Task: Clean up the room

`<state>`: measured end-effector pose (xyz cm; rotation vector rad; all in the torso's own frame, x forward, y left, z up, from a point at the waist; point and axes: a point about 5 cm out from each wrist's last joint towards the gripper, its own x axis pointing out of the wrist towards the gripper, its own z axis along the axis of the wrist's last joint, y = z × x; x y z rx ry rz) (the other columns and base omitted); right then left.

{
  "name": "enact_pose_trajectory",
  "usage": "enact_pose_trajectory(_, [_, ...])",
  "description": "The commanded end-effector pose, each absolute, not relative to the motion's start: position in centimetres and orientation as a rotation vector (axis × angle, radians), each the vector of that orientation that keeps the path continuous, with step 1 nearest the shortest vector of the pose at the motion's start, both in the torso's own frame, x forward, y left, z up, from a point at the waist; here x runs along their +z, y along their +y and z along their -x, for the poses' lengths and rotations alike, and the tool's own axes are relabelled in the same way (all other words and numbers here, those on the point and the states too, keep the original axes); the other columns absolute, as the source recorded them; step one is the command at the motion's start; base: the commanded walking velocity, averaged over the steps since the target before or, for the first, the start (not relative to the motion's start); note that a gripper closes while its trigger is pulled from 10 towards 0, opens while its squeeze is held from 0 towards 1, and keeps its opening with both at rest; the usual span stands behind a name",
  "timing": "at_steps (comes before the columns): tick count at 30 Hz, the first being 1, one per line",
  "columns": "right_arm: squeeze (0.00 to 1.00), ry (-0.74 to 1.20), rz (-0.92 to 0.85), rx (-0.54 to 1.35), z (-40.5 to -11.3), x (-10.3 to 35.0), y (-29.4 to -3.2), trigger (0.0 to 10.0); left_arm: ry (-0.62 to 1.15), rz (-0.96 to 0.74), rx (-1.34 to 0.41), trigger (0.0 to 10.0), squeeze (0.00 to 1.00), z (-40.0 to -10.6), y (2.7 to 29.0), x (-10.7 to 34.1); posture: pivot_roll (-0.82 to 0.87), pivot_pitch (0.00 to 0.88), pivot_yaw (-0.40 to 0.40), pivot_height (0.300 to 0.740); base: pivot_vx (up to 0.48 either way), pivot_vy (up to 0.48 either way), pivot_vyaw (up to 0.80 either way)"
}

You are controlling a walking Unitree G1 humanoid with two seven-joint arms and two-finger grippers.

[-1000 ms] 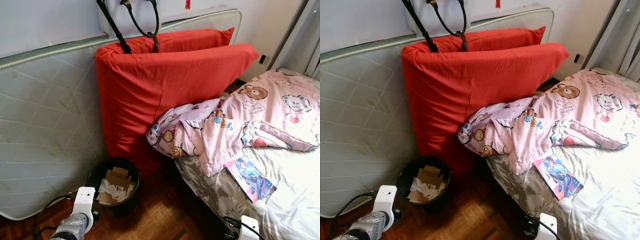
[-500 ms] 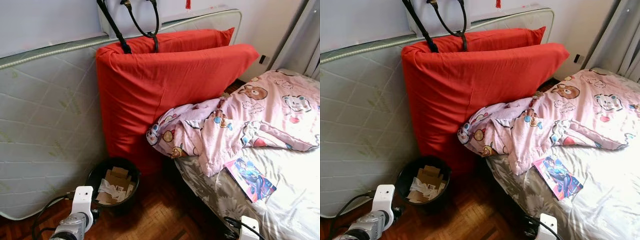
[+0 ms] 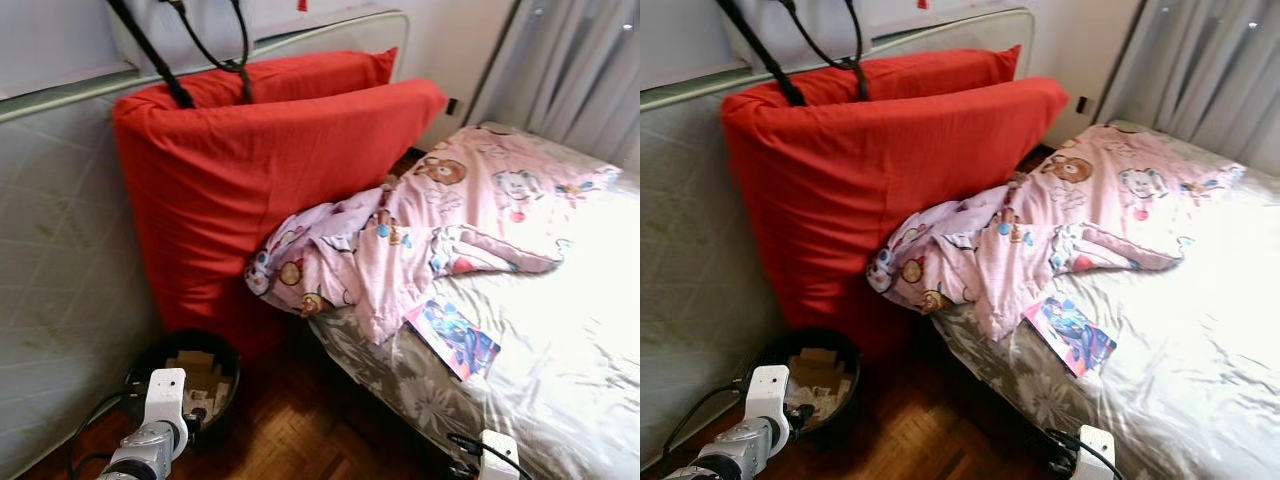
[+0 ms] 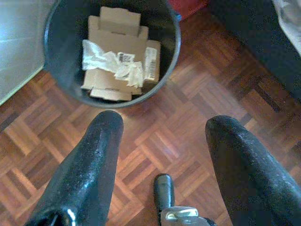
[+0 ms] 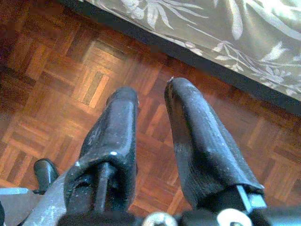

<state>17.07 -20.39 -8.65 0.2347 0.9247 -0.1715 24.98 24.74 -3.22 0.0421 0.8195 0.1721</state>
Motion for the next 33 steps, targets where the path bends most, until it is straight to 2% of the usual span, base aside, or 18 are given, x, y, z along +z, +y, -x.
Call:
enact_pose_trajectory(1, [0.00, 0.933, -0.231, -0.177, -17.01, -8.66, -20.64, 10.0, 0.818, -0.026, 0.179, 10.0, 0.00, -24.99, 24.65, -3.25, 0.03, 0.000, -0.096, 0.740, 0.000, 0.000, -0.71])
enact_pose_trajectory(25, [0.00, 0.942, -0.228, -0.172, -16.75, -8.80, -20.48, 10.0, 0.827, -0.047, 0.163, 10.0, 0.00, -24.81, 24.73, -3.35, 0.03, 0.000, -0.081, 0.740, 0.000, 0.000, -0.72])
enact_pose_trajectory(33, [0.00, 0.933, -0.220, -0.168, -16.71, -8.79, -20.47, 10.0, 0.829, -0.051, 0.152, 10.0, 0.00, -24.73, 24.71, -3.41, 0.03, 0.000, -0.078, 0.740, 0.000, 0.000, 0.00])
